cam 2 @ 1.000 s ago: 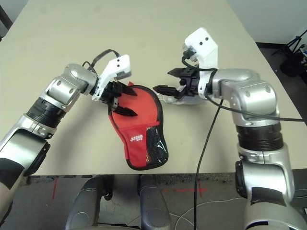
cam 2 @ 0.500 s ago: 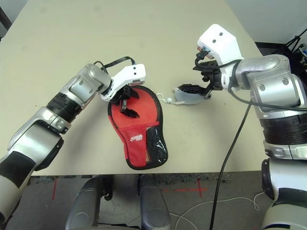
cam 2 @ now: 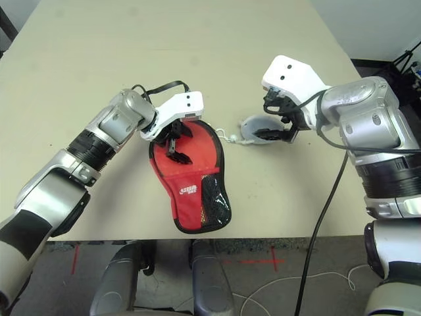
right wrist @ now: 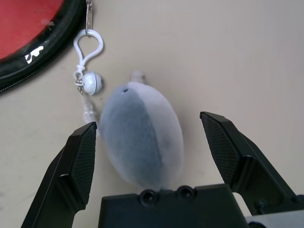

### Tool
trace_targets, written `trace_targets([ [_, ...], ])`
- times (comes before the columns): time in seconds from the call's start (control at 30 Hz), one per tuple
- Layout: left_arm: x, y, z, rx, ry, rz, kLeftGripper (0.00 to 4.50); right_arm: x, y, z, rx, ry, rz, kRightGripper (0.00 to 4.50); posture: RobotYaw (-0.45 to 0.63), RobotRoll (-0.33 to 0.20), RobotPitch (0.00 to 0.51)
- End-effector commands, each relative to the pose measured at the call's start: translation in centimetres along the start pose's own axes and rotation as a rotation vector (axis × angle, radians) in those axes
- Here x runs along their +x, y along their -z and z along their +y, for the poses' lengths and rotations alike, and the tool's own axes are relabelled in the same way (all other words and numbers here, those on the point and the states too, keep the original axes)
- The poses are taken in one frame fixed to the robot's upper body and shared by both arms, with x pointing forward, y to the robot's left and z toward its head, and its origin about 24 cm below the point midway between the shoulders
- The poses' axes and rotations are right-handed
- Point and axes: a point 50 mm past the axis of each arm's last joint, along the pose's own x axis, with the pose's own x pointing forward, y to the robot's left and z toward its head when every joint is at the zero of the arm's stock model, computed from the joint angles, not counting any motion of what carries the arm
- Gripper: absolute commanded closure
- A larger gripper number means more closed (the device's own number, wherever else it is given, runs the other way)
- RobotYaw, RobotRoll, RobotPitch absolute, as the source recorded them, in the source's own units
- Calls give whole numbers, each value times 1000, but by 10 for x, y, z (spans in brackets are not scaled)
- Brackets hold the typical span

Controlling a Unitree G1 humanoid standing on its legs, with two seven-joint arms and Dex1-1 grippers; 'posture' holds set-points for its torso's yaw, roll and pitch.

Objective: Store the ping-pong paddle in its case and zip it.

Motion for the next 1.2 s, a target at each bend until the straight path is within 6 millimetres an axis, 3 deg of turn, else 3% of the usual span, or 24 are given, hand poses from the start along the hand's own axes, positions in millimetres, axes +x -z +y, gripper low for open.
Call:
trace_targets([
  [0.03, 18, 12, -11, -42, 69, 37, 14, 9, 5, 2, -13, -27, 37, 0, -74, 0, 288],
  [0.2, 18, 14, -11, -51, 61, 34, 14, 18, 10, 4, 5, -61, 60, 0, -64, 0, 285],
  [0.27, 18, 15, -12, -54, 59, 34, 0, 20, 10, 4, 9, -67, 66, 366, -63, 0, 283],
  [0.63, 19, 16, -12, -85, 60, 63, 0, 19, 9, 3, -13, -67, 114, 3602, -71, 0, 280],
  [0.73, 20, 16, -11, -95, 57, 75, 0, 16, 8, 6, -7, -81, 117, 4277, -72, 0, 280],
  [0.83, 21, 17, -11, -99, 60, 85, 0, 3, 14, 16, -13, -118, 150, 4348, -73, 0, 282],
  [1.2, 25, 23, -12, -117, 76, 112, 0, -44, 44, 93, 55, -382, 293, 4352, -103, 0, 294],
])
